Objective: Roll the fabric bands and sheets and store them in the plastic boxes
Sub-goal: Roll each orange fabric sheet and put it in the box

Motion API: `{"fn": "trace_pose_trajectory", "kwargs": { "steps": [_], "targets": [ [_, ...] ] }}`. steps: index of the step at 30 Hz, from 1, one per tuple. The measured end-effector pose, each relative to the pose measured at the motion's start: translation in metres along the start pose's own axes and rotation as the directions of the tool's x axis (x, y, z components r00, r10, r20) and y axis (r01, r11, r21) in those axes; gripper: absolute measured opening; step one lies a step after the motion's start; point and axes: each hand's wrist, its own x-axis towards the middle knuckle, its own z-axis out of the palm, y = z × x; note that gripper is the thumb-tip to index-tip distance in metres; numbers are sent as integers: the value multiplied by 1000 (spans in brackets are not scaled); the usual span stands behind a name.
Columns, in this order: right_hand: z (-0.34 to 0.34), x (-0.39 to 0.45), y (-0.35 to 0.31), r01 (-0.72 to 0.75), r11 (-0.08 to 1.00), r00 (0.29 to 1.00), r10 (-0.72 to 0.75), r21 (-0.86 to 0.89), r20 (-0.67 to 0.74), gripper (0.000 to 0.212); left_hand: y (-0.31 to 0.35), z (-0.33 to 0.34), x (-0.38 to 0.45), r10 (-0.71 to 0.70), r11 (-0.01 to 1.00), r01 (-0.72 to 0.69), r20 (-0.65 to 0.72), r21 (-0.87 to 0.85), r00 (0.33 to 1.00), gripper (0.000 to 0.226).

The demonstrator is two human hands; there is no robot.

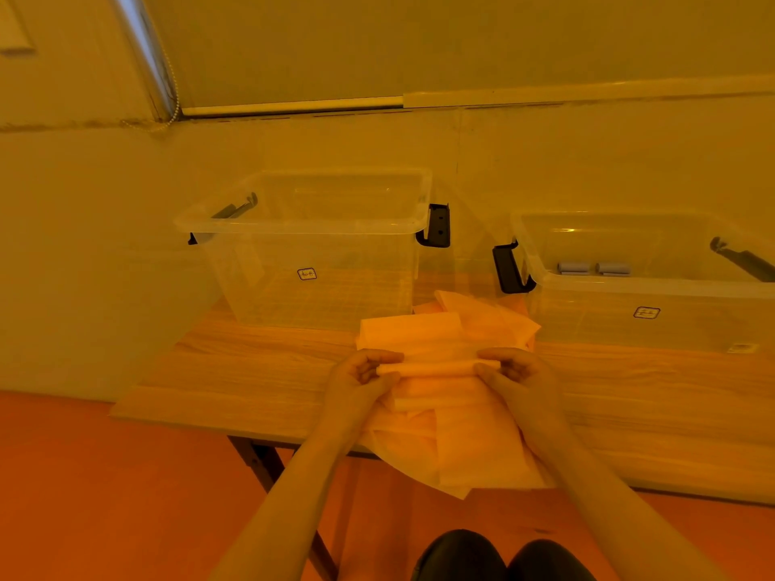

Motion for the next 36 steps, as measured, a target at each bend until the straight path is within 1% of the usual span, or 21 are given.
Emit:
{"fn": "trace_pose_trajectory", "kwargs": {
  "steps": [3,6,9,12,14,16,19,20,21,24,28,32,36],
  "targets": [
    [1,-1,-1,-10,1000,1000,10,-18,5,28,1,1,-1,1,1000,-2,-28,-29,1000,19],
    [1,0,-1,-11,1000,1000,11,-24,-4,30,1,3,-2,30,999,-28,-61,23,998,14],
    [1,-1,-1,19,999,999,-19,-32,-27,22,1,5,-3,55,996,-49,-78,70,995,11],
    [1,0,-1,55,998,997,-56,-32,-45,14,3,5,-3,26,999,-24,-57,32,998,14],
    [1,0,-1,70,997,996,-72,-27,-48,13,3,4,-3,1,1000,-1,-43,4,999,16],
    [2,0,1,72,997,996,-73,-30,-49,17,2,3,-2,-2,1000,2,-59,7,998,13],
    [3,2,3,59,998,997,-59,-7,-40,33,0,2,-2,10,1000,-7,-98,23,995,14],
    [2,2,5,65,998,997,-65,-3,-35,35,0,2,-2,13,1000,-11,-103,18,995,15],
    [2,2,5,82,996,996,-83,-16,-33,34,0,2,-2,17,1000,-16,-105,14,994,15],
    [0,3,5,142,983,987,-149,-118,-53,20,2,4,-3,28,1000,-27,-113,9,993,16],
    [1,5,6,134,967,983,-157,-215,-97,15,1,5,-2,25,999,-28,-127,-25,992,20],
    [1,2,4,131,980,982,-149,-150,-116,15,0,3,-3,29,999,-30,-103,-15,994,21],
    [4,-4,0,110,993,985,-114,-35,-128,16,0,4,-4,44,999,-42,-155,14,987,18]
  ]
}}
